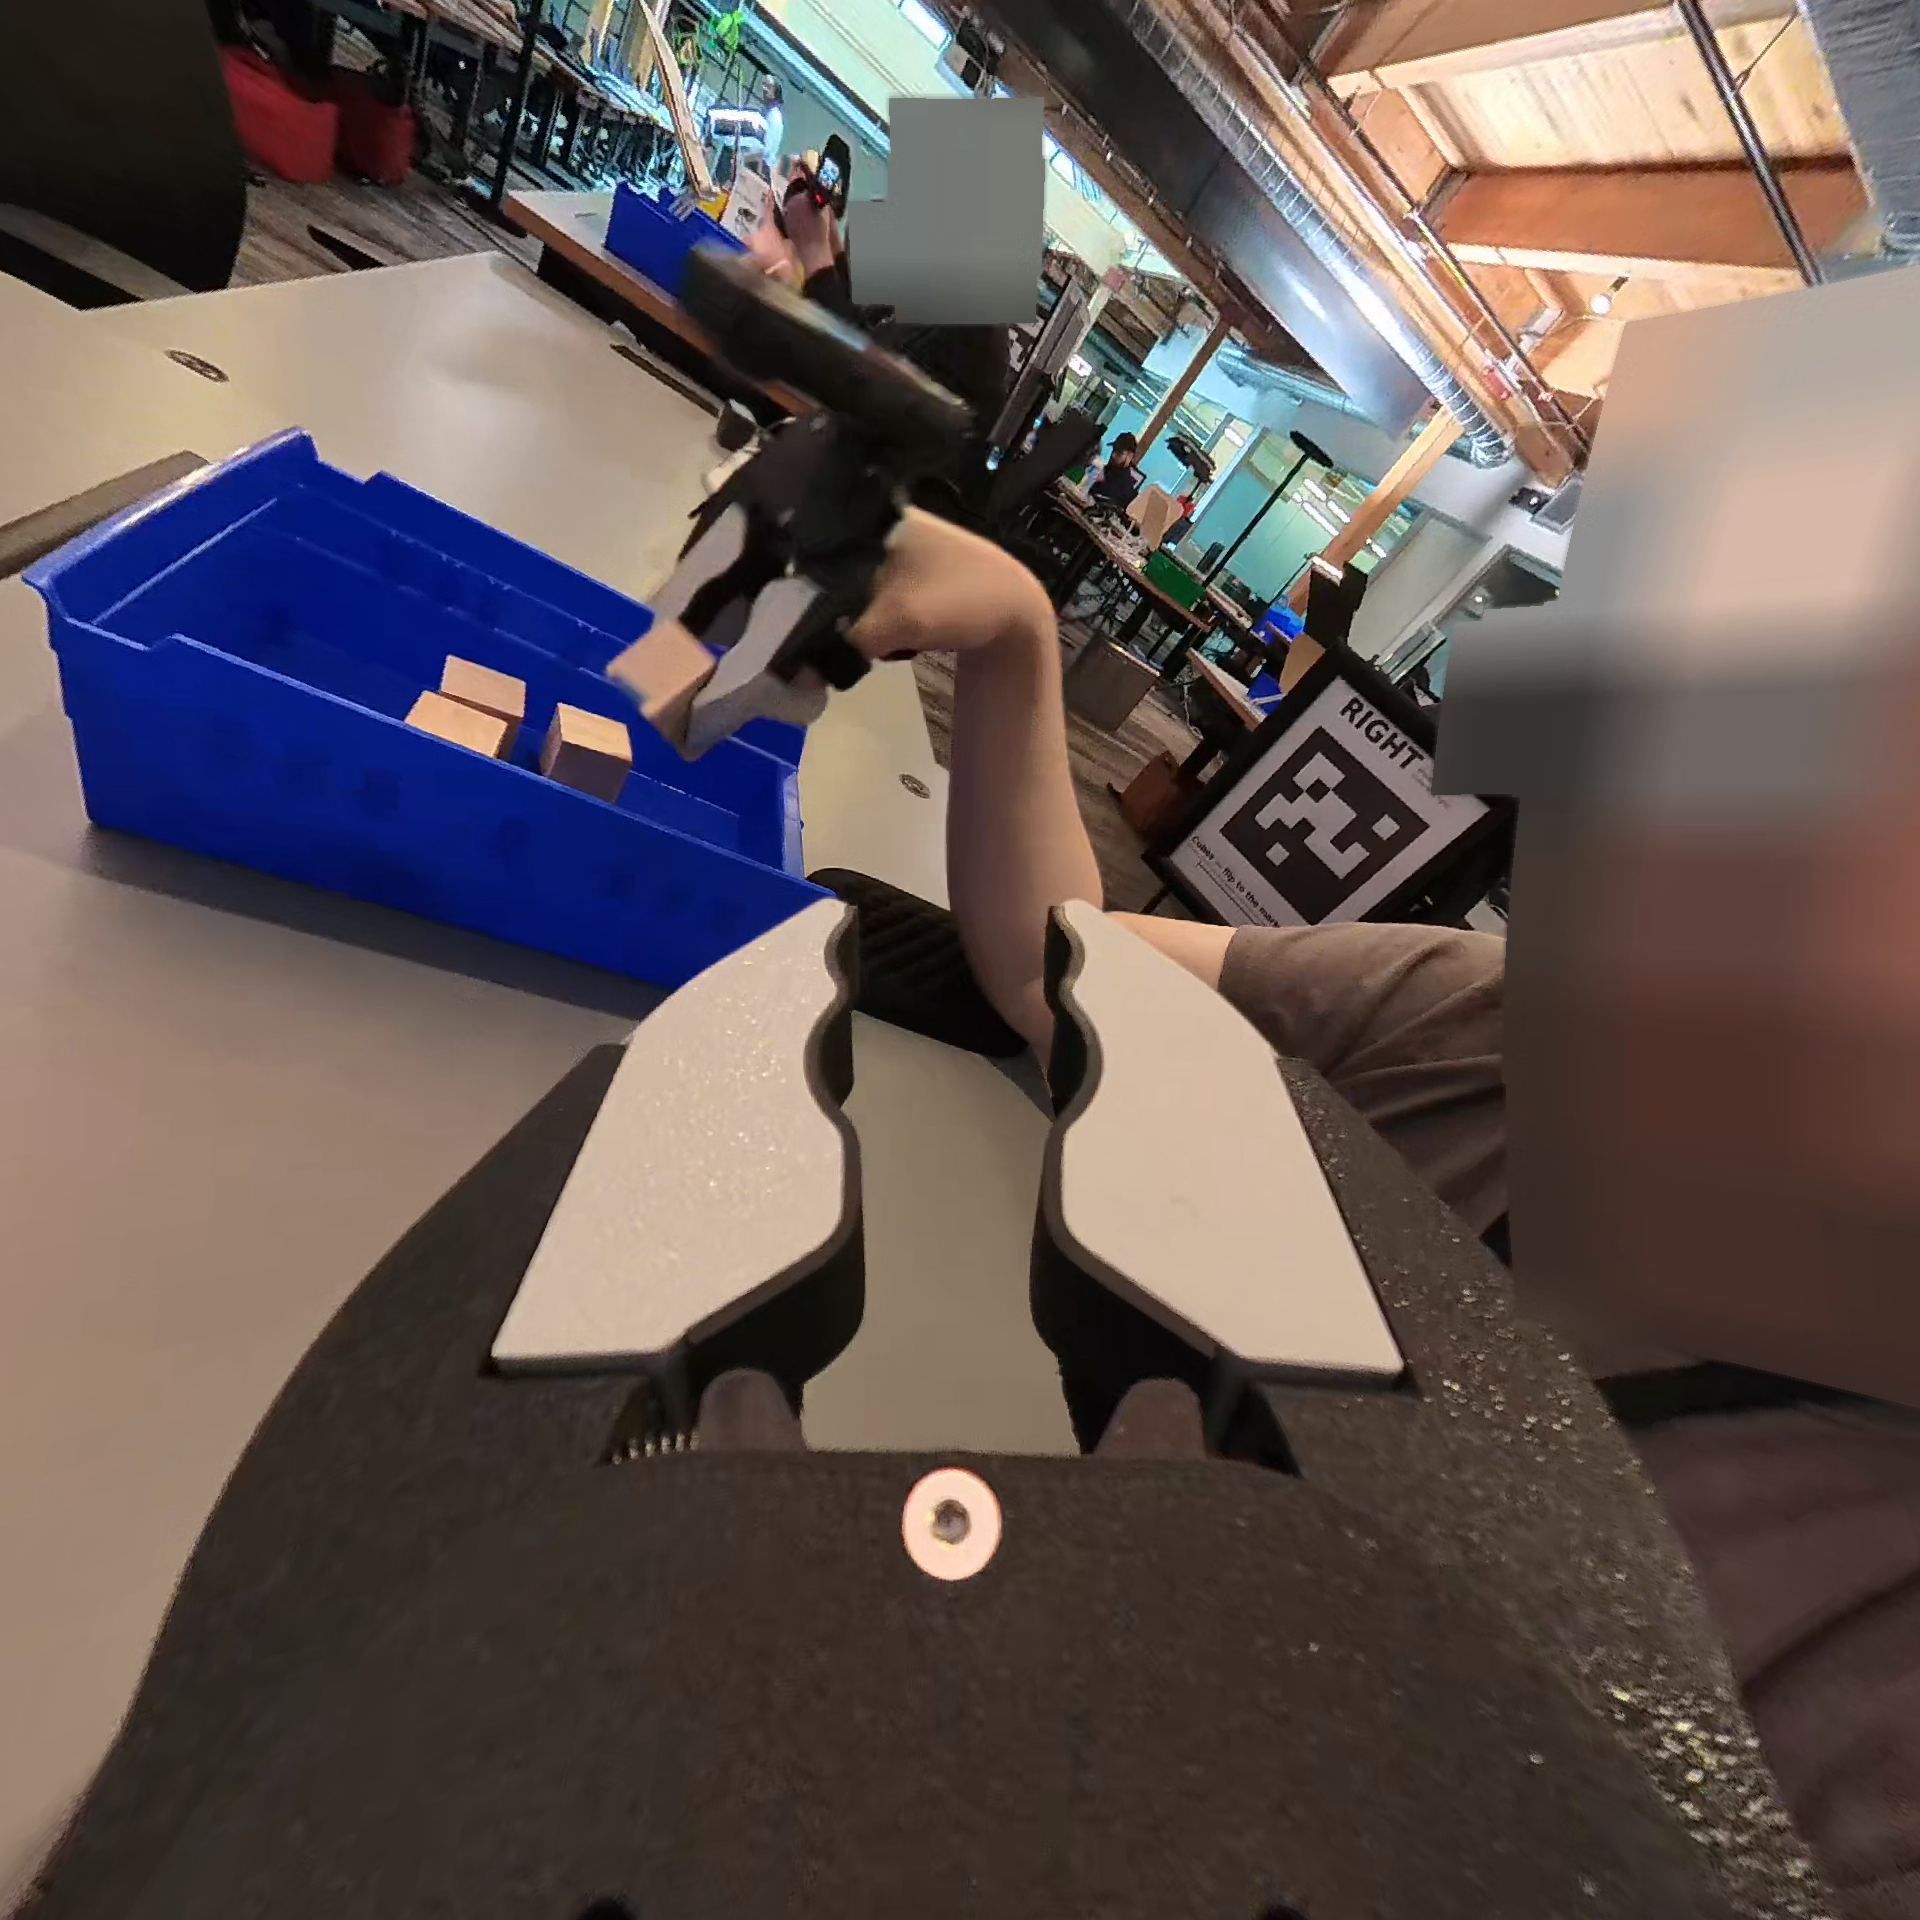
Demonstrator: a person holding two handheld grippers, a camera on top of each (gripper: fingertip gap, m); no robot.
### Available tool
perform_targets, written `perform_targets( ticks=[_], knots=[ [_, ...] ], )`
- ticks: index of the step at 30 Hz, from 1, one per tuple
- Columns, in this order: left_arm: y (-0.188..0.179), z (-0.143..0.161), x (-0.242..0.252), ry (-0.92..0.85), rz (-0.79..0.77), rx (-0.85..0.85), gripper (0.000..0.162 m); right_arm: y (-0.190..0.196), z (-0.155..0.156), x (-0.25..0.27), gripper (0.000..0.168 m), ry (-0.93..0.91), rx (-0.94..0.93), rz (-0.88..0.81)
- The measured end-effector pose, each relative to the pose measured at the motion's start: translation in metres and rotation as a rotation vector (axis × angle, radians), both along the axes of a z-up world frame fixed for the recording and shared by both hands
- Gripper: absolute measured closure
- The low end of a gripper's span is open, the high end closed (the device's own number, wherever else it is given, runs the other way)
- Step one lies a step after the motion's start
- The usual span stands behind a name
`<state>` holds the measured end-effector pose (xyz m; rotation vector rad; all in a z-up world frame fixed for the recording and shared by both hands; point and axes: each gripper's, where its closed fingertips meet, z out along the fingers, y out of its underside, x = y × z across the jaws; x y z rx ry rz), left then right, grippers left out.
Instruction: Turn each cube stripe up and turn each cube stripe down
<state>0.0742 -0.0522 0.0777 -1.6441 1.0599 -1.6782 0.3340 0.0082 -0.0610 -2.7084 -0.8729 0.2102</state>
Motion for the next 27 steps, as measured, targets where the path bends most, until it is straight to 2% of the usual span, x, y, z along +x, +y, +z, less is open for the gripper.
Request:
perform_targets(
  ticks=[3,6,9,14,20,27],
  knots=[
    [-0.001,0.002,-0.001,0.001,0.01,0.021,0.13,0.008,-0.041,0.009,0.121,-0.087,-0.146,-0.042],
    [-0.005,0.001,-0.001,0.021,-0.004,0.053,0.133,0.016,-0.065,0.012,0.121,-0.128,-0.211,-0.091],
    [-0.01,-0.001,0.001,0.046,-0.017,0.083,0.133,0.016,-0.078,0.021,0.121,-0.176,-0.253,-0.145],
    [-0.019,-0.003,0.004,0.083,-0.035,0.134,0.134,0.014,-0.091,0.029,0.12,-0.238,-0.29,-0.144],
    [-0.04,0.008,0.006,0.085,-0.067,0.208,0.135,0.029,-0.084,0.034,0.121,-0.239,-0.217,-0.199],
    [-0.05,0.031,-0.011,0.06,-0.044,0.259,0.135,0.03,-0.046,0.026,0.118,-0.157,-0.093,-0.182]
  ],
)
